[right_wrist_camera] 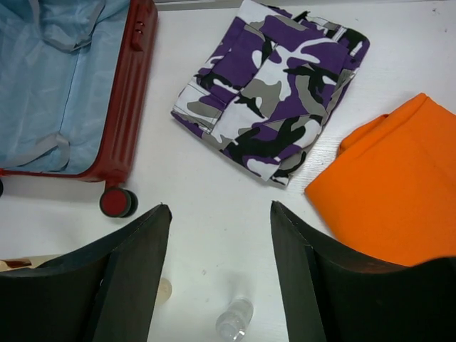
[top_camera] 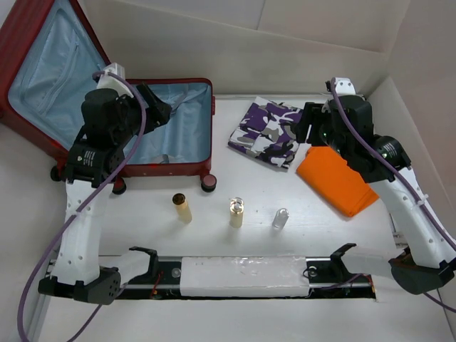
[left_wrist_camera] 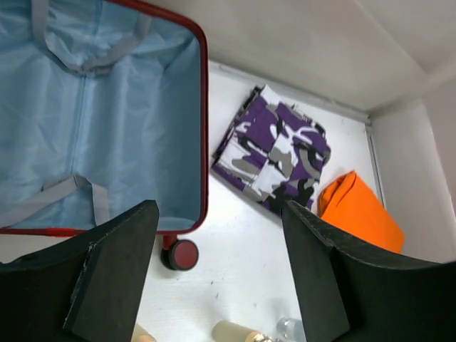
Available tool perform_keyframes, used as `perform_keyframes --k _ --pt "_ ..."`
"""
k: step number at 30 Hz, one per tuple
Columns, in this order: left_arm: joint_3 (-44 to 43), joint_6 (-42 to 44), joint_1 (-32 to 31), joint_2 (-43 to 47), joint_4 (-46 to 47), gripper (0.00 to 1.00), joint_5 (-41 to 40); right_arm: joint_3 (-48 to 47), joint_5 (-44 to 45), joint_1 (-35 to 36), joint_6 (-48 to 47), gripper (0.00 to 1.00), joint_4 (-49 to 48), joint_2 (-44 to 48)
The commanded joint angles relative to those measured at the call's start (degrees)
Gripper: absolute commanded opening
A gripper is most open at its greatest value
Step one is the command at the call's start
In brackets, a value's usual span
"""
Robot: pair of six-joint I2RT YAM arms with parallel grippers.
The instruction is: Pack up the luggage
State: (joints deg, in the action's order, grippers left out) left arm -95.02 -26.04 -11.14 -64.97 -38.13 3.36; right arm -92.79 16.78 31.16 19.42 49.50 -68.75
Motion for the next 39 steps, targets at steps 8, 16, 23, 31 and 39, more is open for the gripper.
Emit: perform_keyframes --k 8,16,23,31,39 --pt "17.66 2.39 -4.07 6.86 -0.1 0.2 6.58 -0.72 0.72 -1.53 0.53 0.06 -0.36 0.02" --pt "27.87 3.98 -5.12 15.39 -3.53 0.33 2.89 -1.78 -2.44 -2.07 0.53 0.2 -0.89 -2.62" --pt "34.46 5.21 -5.12 16.1 -4.31 0.57 6.66 -0.55 -6.49 -2.07 0.53 0.77 -4.66 -4.2" --pt "37.62 5.83 -7.92 17.94 -9.68 0.65 4.38 2.17 -7.63 -2.07 0.53 0.91 -4.67 -4.73" --pt "40.53 3.2 -9.25 20.32 -11.09 0.69 3.76 2.79 -9.22 -1.54 0.0 0.92 -4.67 -4.73"
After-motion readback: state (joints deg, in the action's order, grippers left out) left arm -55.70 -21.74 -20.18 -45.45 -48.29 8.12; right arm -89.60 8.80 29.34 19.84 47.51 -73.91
